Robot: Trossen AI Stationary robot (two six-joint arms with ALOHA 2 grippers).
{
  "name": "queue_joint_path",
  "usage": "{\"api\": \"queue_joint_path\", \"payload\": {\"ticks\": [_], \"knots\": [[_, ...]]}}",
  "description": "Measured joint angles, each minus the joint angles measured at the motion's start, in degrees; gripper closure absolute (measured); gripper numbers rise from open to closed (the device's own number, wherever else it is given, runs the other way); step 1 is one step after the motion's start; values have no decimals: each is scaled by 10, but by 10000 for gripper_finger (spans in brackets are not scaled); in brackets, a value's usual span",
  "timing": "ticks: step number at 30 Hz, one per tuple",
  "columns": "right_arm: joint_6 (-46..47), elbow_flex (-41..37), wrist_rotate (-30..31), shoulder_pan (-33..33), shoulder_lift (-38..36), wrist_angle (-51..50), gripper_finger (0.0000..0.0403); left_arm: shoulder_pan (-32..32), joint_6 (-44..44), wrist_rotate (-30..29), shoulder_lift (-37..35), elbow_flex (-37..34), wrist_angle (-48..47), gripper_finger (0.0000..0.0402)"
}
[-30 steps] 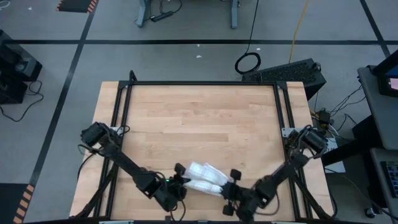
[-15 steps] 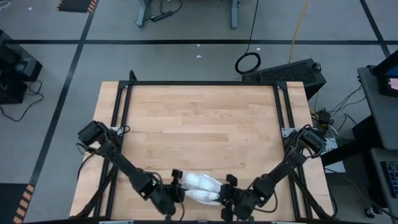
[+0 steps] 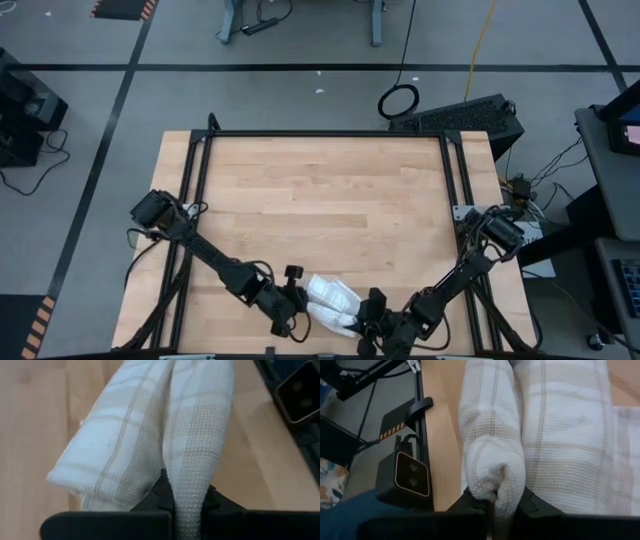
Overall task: Roll towel
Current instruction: Roll the white kitchen towel
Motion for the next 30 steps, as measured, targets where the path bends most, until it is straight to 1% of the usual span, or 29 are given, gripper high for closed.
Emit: {"api": "queue_joint_path", "payload": {"ticks": [3,6,8,14,17,19,21,23,24,28,30], "knots": [[-15,0,-2,1,0,-3,385,0,-13,16,-1,0,9,383],[-22,0,-3,3,-4,-8,363,5,-19,24,-1,0,11,383],[-32,0,-8,4,-14,-20,334,14,-39,29,-1,0,9,383],[-73,5,-15,15,-56,-99,212,42,-80,78,-2,0,3,383],[-98,21,8,25,-84,-153,160,50,-89,90,-2,0,3,383],[-121,38,48,37,-95,-176,140,54,-92,98,-2,0,6,383],[-177,60,98,51,-96,-170,131,57,-99,100,-2,0,7,383],[-220,84,148,65,-83,-165,130,60,-109,100,-2,0,8,383],[-239,94,164,69,-71,-166,129,60,-117,100,-2,0,9,383],[-359,138,176,72,1,-171,129,65,-149,100,-2,0,16,383],[-398,159,198,70,34,-174,129,70,-165,101,-2,0,18,383]]}}
